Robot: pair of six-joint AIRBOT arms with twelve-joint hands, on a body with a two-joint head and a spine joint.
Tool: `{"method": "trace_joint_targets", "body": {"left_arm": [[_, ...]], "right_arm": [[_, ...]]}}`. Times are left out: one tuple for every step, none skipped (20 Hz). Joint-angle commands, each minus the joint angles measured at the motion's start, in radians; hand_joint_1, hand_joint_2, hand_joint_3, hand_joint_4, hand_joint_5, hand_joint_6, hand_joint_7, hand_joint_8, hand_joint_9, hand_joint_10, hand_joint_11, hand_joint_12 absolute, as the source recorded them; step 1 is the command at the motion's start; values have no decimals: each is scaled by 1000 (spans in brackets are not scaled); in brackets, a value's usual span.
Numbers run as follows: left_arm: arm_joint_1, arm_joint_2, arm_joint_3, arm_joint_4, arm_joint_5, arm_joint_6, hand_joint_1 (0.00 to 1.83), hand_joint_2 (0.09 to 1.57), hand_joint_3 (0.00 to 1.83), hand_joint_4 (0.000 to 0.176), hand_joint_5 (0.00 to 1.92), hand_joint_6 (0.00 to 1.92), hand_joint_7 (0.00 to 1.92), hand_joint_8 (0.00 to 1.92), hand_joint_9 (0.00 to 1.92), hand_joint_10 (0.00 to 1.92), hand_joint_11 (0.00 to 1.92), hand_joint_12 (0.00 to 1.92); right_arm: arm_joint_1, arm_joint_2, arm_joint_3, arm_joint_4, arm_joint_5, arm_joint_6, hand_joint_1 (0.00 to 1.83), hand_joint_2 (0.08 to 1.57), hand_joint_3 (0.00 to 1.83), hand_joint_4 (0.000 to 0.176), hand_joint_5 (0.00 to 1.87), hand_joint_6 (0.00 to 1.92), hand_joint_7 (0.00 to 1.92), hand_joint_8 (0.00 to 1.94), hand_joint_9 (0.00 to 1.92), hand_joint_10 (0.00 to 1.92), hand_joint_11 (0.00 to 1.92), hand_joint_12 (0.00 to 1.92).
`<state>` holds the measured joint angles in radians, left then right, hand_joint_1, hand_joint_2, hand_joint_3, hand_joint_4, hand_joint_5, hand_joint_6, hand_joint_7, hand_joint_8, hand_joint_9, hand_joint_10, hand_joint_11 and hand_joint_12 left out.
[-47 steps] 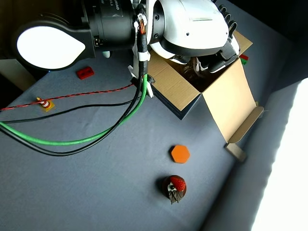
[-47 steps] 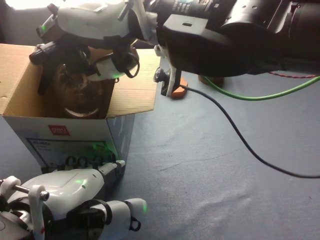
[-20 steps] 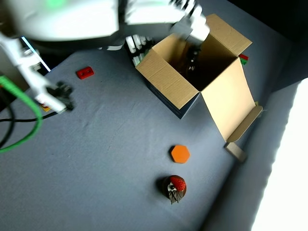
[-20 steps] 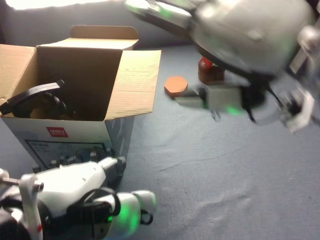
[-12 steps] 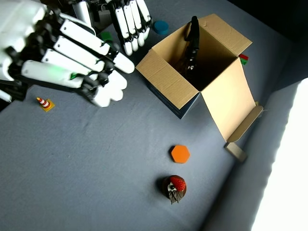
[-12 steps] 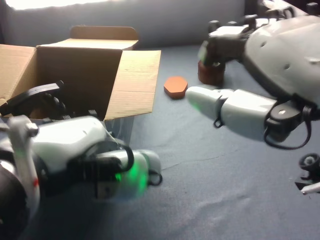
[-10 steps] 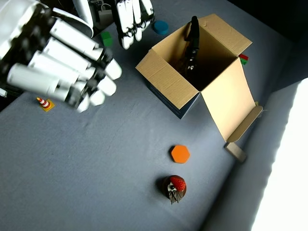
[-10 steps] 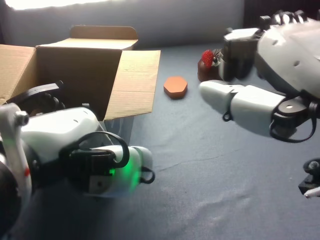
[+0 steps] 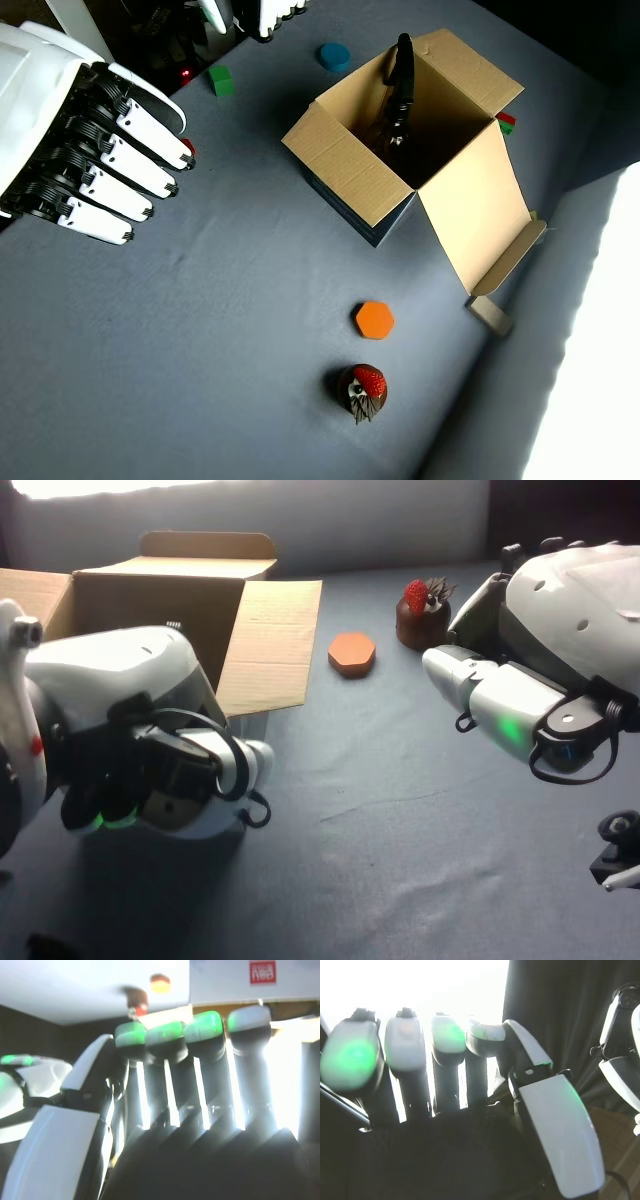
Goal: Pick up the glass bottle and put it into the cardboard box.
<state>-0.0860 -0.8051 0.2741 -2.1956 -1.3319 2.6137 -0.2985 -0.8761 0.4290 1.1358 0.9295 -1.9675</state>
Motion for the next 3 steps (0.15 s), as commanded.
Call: {"method": "trace_joint_targets", "body": {"left_arm": [[-16,8,0,77,28,-3,730,1441,9,0,1034,1921,1167,1921,1152,1921,1121,1921],[-25,12,-3,77,28,-3,733,1442,9,0,1034,1921,1167,1921,1152,1921,1120,1921],[-28,12,-4,77,28,-3,733,1442,9,0,1034,1921,1167,1921,1152,1921,1120,1921]], "right_arm": [[3,5,2,-79,51,9,727,1500,17,0,1117,1921,1235,1941,1346,1921,1437,1921],[3,7,3,-87,47,8,727,1501,17,0,1117,1921,1235,1941,1347,1921,1438,1921],[1,7,2,-93,47,8,727,1501,17,0,1117,1921,1235,1941,1347,1921,1438,1921]]}}
